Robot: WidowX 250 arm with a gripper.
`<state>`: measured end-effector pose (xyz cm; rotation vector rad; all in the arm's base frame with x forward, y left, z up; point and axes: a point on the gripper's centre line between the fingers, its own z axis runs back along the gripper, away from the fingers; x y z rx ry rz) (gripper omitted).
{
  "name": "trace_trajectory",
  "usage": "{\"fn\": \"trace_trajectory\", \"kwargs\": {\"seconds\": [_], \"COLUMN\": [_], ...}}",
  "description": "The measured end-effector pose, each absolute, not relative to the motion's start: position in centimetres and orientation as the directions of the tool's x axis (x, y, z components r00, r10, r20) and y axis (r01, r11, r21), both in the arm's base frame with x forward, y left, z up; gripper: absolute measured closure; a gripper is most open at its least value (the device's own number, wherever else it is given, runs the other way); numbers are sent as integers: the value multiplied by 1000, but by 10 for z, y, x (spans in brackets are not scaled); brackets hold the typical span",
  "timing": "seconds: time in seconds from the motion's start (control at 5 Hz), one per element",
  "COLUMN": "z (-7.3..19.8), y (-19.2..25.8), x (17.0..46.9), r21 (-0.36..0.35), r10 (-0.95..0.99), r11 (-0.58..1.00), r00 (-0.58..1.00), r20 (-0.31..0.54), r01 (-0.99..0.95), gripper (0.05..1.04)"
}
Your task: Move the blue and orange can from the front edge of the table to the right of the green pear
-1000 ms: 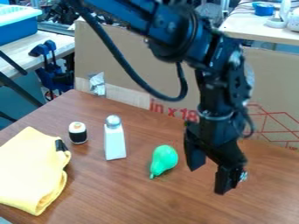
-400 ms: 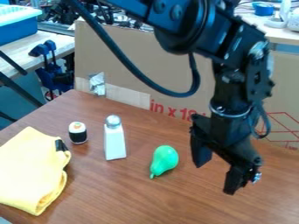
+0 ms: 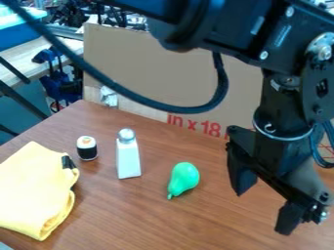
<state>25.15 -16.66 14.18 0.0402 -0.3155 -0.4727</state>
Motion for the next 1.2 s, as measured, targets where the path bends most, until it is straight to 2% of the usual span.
{"fn": "trace_trajectory", "kwargs": {"seconds": [0.2,0.4,0.6,0.8,1.0,1.2], "z": [142,142,138,115,102,94], "y": [-172,-174,-175,-174,-172,-171], "x": [229,220,210,209,211,216], "r21": [40,23,-13,-41,-50,-63], "r10": [-443,-435,-423,-413,-411,-412], "r11": [892,896,901,909,911,910], "r00": [855,865,886,909,911,910], "r20": [269,252,191,58,-28,-42], "r01": [450,444,434,416,409,409], "gripper": [77,77,77,77,77,77]}}
